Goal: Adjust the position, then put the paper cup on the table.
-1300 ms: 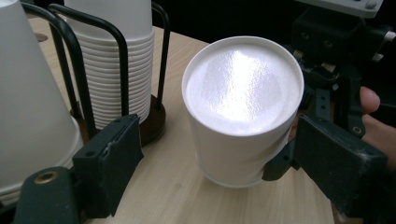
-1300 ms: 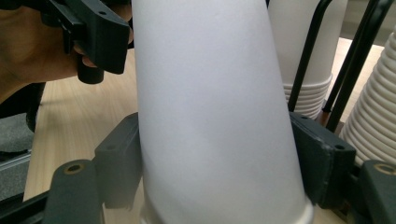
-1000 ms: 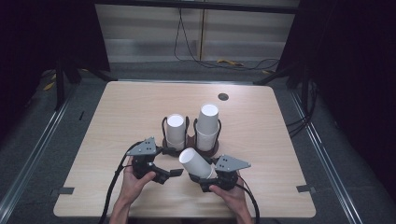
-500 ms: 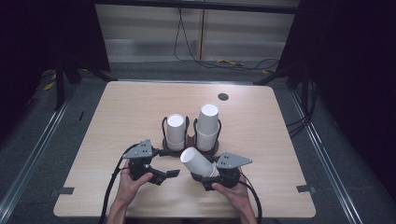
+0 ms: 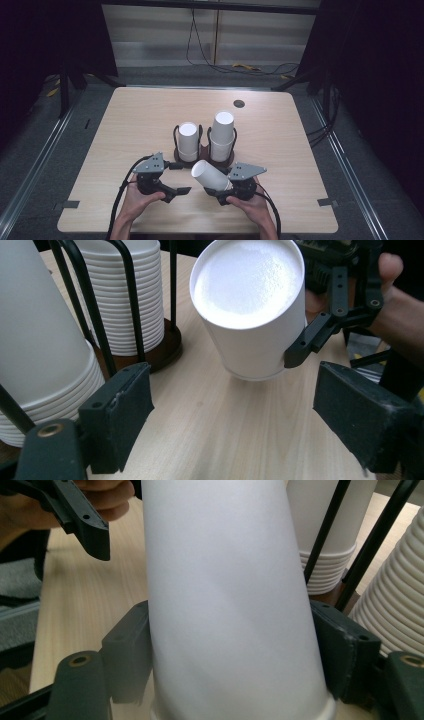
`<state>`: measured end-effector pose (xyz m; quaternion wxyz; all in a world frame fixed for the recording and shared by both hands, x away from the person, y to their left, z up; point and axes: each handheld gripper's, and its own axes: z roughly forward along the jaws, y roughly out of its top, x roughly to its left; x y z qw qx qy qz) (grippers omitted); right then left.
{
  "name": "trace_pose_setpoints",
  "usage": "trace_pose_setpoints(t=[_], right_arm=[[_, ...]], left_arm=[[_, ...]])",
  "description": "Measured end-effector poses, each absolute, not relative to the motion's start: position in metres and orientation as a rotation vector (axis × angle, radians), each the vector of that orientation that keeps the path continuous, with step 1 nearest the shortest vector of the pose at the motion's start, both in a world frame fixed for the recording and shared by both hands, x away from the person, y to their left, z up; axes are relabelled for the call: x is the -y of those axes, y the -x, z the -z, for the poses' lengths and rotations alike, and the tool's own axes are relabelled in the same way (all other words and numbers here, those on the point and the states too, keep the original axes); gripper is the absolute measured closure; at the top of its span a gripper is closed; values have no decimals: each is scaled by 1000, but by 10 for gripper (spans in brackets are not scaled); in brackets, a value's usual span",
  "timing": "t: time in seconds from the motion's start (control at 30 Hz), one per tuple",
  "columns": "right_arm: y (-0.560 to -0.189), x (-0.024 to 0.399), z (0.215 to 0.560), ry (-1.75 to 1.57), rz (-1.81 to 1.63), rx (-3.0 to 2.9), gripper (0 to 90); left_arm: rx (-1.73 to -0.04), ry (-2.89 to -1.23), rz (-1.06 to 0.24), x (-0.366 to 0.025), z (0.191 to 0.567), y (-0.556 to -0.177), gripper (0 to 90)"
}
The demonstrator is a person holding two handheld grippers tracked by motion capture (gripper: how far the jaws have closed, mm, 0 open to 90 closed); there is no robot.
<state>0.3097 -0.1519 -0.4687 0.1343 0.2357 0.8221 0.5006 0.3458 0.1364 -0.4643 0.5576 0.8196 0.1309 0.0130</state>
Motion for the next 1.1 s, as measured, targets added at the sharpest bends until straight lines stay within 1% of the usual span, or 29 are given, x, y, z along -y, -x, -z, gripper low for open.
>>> trace_pose_setpoints(t=[0.03, 0.07, 0.17, 0.33, 0.5, 0.6, 0.73, 0.8, 1.1], right_arm=[[-310, 151, 468, -675, -1436, -2390, 259], [-311, 151, 467, -667, -1421, -2399, 259], [-313, 151, 464, -660, -1404, -2419, 259], [-318, 149, 459, -643, -1356, -2454, 257], [-320, 148, 459, -650, -1320, -2482, 255], [-319, 147, 458, -625, -1285, -2507, 255], [-319, 145, 458, -615, -1264, -2524, 256], [-319, 143, 457, -602, -1259, -2541, 256], [-320, 136, 456, -546, -1178, -2602, 256]], left_arm=[[-295, -1939, -17, -136, 465, -346, 171], [-293, -1936, -16, -136, 465, -346, 215], [-299, -1933, -42, -136, 464, -345, 200], [-307, -1954, -62, -136, 466, -348, 200], [-311, -1967, -49, -135, 468, -351, 208], [-291, -1991, -48, -131, 468, -351, 191], [-284, -2020, -21, -127, 466, -349, 193], [-292, -2033, -46, -126, 463, -348, 192], [-287, -2047, -80, -128, 457, -346, 187]])
